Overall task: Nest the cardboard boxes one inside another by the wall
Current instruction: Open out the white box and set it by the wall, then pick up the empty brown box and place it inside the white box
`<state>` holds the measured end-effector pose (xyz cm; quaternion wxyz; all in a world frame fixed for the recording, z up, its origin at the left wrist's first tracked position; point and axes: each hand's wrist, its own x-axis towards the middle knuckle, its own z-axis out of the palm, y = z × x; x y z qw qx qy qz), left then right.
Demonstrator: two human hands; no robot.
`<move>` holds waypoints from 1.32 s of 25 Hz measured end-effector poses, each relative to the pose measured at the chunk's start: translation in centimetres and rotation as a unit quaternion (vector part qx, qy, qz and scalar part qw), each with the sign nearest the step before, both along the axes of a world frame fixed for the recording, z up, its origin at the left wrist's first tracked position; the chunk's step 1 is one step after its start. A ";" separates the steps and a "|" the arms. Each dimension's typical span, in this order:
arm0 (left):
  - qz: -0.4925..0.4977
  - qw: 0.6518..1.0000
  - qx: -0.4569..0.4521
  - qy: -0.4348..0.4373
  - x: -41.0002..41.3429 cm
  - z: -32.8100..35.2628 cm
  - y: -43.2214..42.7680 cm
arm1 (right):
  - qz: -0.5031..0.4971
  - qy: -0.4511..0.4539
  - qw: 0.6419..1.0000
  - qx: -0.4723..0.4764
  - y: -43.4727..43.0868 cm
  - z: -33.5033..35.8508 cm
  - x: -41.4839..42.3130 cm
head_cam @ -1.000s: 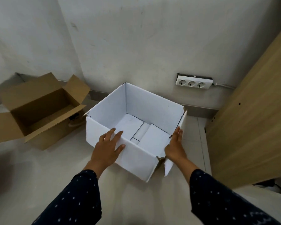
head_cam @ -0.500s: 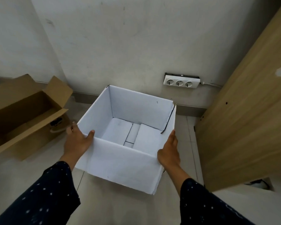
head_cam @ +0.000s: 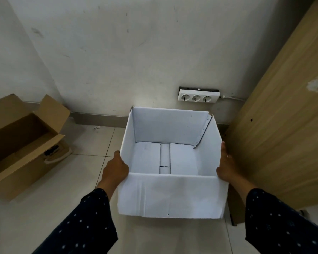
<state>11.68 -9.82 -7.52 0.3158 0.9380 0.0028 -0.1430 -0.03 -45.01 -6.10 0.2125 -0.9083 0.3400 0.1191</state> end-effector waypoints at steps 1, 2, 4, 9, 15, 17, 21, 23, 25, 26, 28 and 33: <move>-0.002 1.000 -0.009 0.008 0.2 0.0 0.1 | -0.007 0.021 1.000 0.001 0.3 0.5 0.2; -0.007 1.000 -0.021 0.019 0.4 0.1 0.5 | -0.015 0.032 0.999 -0.022 0.9 1.3 0.6; -0.006 0.997 -0.060 0.040 0.7 0.5 1.8 | 0.014 -0.009 0.992 -0.126 3.3 3.0 2.1; 0.027 0.996 -0.004 -0.087 2.8 1.9 11.2 | 0.212 -0.215 0.951 -0.074 19.4 5.9 9.7; 0.042 0.978 0.141 -0.145 5.5 2.4 27.9 | 0.353 -0.258 0.899 0.029 40.1 3.3 17.2; 0.011 0.975 0.195 -0.108 6.3 1.4 32.3 | 0.319 -0.210 0.916 0.122 45.0 1.2 19.2; -0.018 0.979 0.202 -0.033 8.2 -1.5 36.8 | 0.065 -0.094 0.933 0.340 50.4 -2.3 23.2; -0.026 0.981 0.190 0.007 8.8 -3.1 37.9 | -0.054 -0.078 0.901 0.424 51.7 -3.6 25.5; -0.057 0.976 0.209 0.019 9.0 -4.7 38.6 | -0.133 -0.099 0.848 0.504 52.6 -4.7 27.4; -0.071 0.972 0.222 0.010 9.0 -5.2 38.8 | -0.158 -0.119 0.827 0.527 52.9 -5.2 28.0; -0.097 0.969 0.226 -0.008 9.2 -5.8 39.4 | -0.190 -0.157 0.824 0.510 53.5 -5.9 28.3; -0.184 0.949 0.254 -0.027 9.4 -5.2 41.1 | -0.307 -0.208 0.771 0.518 53.9 -7.0 22.7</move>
